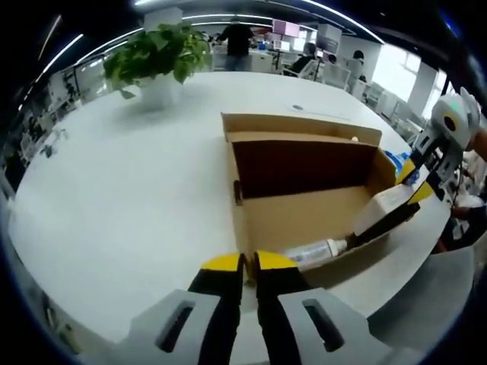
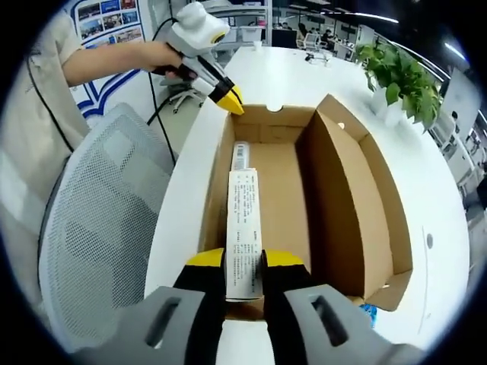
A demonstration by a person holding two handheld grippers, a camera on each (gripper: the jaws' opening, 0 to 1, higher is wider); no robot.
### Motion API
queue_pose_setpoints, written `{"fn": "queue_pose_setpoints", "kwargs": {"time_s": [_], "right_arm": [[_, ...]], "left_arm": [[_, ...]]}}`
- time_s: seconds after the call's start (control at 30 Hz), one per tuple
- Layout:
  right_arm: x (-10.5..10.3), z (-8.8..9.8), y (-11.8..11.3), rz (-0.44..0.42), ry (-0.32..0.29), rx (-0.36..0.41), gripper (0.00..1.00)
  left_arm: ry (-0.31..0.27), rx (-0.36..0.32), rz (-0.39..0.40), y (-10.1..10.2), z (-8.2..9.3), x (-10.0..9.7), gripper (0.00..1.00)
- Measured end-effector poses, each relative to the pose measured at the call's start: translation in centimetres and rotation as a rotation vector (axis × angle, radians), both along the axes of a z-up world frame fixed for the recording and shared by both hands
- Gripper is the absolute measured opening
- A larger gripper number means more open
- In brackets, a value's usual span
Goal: Operate the shoe box by opening the lid, removing the specified soft item, and placing it in the target area until the item is outside and the box remains undamaged.
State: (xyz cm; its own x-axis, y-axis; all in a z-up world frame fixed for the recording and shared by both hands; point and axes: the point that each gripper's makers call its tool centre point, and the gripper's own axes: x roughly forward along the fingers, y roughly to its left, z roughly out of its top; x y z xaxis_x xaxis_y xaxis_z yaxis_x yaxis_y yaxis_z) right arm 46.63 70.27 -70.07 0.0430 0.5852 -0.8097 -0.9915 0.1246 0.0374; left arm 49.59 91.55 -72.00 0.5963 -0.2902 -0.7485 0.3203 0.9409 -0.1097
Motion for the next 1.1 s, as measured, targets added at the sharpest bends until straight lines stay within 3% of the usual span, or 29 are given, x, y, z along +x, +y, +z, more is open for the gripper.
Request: {"fn": "queue_pose_setpoints", "kwargs": {"time_s": [0.63, 1.1], "right_arm": [[0.9, 6.0, -0.7, 0.007, -0.06, 0.079, 0.15], [1.9, 8.9, -4.0, 0.007, -0.108, 0.072, 0.15]], "left_arm": [[-0.001, -0.011, 0.039, 0.1, 0.0, -0.1, 0.02], [0.001, -0.015, 0.055, 0.0, 0.1, -0.2, 0.02]]}}
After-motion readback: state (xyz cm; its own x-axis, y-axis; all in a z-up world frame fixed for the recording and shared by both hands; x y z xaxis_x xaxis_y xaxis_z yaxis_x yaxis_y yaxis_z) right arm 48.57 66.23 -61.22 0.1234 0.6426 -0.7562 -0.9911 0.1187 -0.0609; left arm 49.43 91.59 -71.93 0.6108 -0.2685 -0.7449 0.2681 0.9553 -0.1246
